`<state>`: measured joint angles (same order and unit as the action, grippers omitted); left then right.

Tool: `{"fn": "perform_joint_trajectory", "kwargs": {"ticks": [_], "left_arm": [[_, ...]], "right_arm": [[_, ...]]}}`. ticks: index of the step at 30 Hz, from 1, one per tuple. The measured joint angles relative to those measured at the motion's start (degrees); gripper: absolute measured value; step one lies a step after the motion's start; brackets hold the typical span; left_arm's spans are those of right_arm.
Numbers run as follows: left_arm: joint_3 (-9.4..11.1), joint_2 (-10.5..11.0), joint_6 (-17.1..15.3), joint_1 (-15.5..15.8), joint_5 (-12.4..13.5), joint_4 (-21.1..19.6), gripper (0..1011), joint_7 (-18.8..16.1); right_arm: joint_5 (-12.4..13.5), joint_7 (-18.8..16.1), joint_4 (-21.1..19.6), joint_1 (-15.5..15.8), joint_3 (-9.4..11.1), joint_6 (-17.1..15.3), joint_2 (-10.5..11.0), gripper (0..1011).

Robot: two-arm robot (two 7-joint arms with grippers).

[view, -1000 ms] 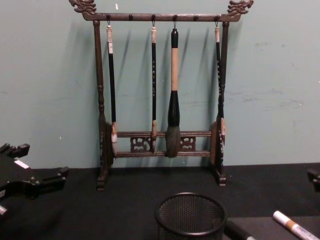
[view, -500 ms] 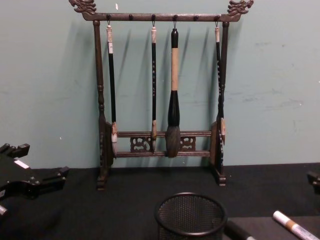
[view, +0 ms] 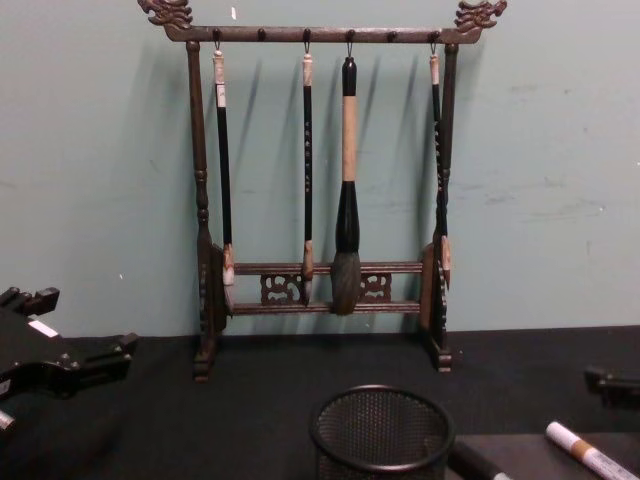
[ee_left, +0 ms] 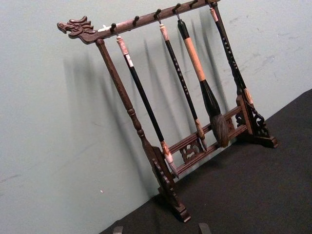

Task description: Pick up the water-based marker from the table and place it into the pen holder.

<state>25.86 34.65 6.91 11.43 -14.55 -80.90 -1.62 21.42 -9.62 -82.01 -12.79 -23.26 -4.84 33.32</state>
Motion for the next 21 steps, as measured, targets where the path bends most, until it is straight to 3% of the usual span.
{"fn": "perform_joint_trajectory", "kwargs": {"ticks": [12, 21], "left_arm": [[0.0, 0.0, 0.0, 0.0, 0.0, 0.0, 1001, 0.0], [0.0, 0.0, 0.0, 0.0, 0.0, 0.0, 1001, 0.0]], "right_arm": [[0.12, -5.93, 2.69, -4.65, -1.72, -10.28, -1.85, 1000], [-1.46, -8.09, 5.22, -6.82, -2.76, -13.49, -3.51, 1002]]}}
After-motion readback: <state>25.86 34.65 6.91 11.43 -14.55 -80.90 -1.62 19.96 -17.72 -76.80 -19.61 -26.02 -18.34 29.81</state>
